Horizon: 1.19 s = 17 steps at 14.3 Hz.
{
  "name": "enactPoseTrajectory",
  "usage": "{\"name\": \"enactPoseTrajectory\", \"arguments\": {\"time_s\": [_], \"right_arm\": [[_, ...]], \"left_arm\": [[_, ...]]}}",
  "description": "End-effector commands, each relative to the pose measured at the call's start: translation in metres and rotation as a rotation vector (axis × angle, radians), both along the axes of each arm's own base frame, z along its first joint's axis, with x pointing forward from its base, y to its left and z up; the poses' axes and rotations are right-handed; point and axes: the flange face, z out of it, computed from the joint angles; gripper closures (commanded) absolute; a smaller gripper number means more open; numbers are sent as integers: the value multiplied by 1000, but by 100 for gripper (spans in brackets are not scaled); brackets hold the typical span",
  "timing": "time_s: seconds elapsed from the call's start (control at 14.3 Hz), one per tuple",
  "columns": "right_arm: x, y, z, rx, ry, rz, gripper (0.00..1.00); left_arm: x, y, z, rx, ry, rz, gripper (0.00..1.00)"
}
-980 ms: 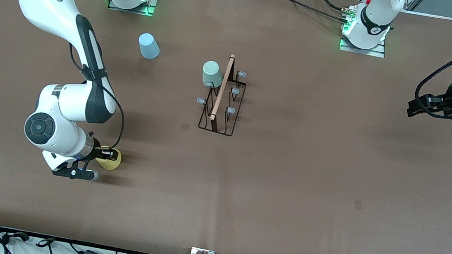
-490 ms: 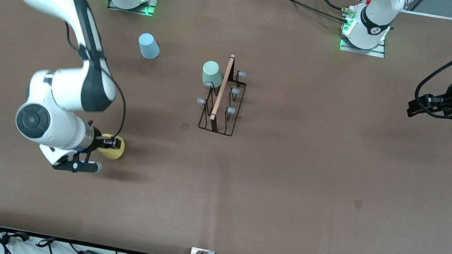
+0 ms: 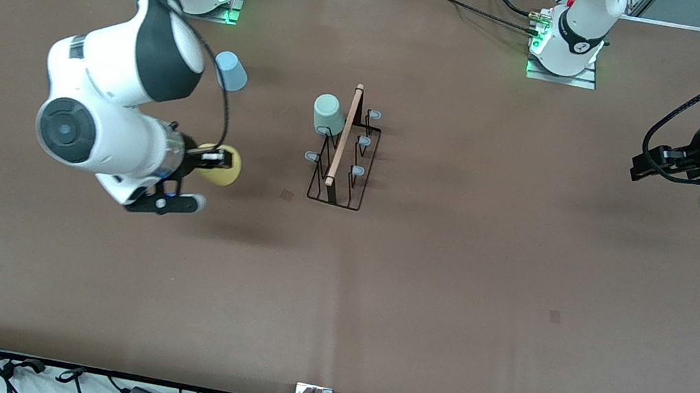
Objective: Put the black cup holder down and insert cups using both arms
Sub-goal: 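Carry the yellow cup to the rack and hang it on a hook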
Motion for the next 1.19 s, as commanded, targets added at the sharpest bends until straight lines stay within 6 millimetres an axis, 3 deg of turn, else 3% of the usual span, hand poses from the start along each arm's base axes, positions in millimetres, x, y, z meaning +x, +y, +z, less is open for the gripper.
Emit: {"name": "enactPoseTrajectory", "arguments": {"time_s": [0.0, 0.35, 0.77, 1.12], "right_arm": [[-21, 45, -4, 0, -4, -13, 71], [-56, 123, -11, -37, -26, -90, 71], [-64, 149, -37, -46, -38, -113, 71], [-66, 151, -48, -63, -42, -103, 71]], "left_arm": [[1, 2, 6, 11, 4, -5, 0], [1, 2, 6, 11, 4, -5, 0], [1, 2, 6, 11, 4, -5, 0], [1, 2, 6, 11, 4, -5, 0]]}}
